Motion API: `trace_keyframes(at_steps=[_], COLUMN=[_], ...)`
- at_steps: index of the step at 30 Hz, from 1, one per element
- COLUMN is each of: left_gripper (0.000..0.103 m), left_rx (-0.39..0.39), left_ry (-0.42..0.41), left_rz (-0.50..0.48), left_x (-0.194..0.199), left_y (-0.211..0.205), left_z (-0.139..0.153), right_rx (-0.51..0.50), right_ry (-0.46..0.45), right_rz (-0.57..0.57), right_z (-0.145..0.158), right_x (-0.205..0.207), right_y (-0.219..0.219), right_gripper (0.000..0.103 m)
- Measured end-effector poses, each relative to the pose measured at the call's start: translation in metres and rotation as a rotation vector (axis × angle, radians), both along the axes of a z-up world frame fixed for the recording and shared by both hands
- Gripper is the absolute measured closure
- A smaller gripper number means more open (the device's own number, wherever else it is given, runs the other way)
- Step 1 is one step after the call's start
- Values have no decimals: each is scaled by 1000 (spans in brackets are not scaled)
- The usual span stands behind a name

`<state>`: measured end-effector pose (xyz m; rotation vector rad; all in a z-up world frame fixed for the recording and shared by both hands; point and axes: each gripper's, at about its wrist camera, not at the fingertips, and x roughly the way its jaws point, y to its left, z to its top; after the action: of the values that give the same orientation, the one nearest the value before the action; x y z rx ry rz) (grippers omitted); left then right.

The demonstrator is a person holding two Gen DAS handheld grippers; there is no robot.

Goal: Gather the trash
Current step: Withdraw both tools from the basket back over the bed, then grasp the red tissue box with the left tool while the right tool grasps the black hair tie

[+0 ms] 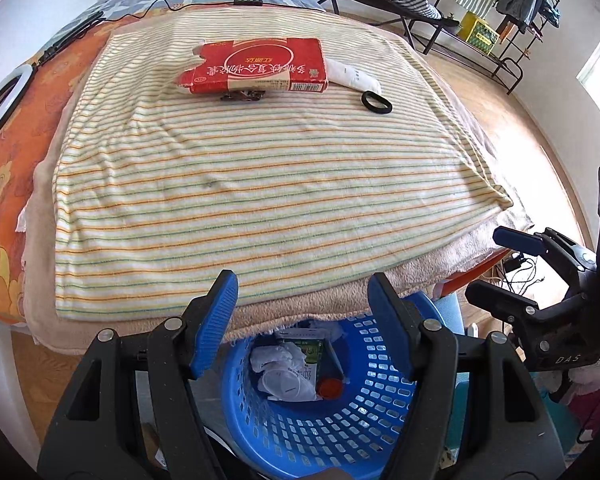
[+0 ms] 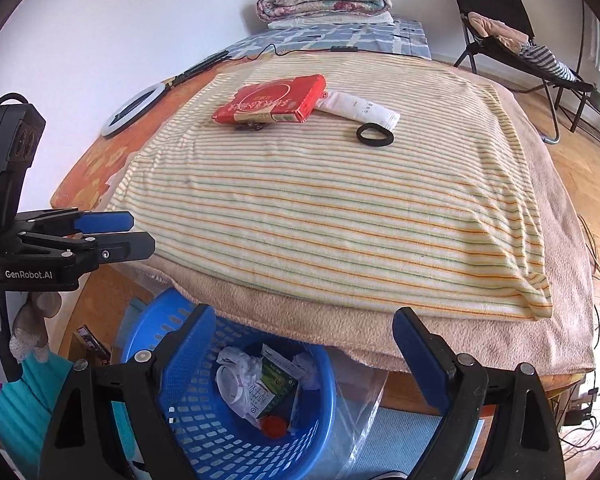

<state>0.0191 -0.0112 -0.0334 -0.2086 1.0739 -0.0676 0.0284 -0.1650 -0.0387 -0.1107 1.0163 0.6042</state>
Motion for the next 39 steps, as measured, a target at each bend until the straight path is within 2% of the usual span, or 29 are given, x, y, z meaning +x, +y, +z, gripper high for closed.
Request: trace_keyframes(at_steps=[14,17,23,28,33,39], left_gripper=[34,34,34,34,34,34], left_rx=[-41,-63,-32,-52,-33,-57], left_ry=[-20,-42,-87,-50,3,68], left_rz=[75,61,48,25,5,-9], left_x=[65,92,159,210,251,275], left_y=[36,46,62,71,75,84], left_z=[20,32,49,35,12,-9], right_rx=[42,45,58,60,81,112], right_ry=[-6,-5,18,14,40,64], right_rz=[-48,-53,-37,-19,-38,-47], right_z=[14,14,10,12,10,8], right_x=[70,82,94,105,124,132], right_y=[-7,-7,-2,2,-1,0], right_gripper=[11,11,12,12,12,12])
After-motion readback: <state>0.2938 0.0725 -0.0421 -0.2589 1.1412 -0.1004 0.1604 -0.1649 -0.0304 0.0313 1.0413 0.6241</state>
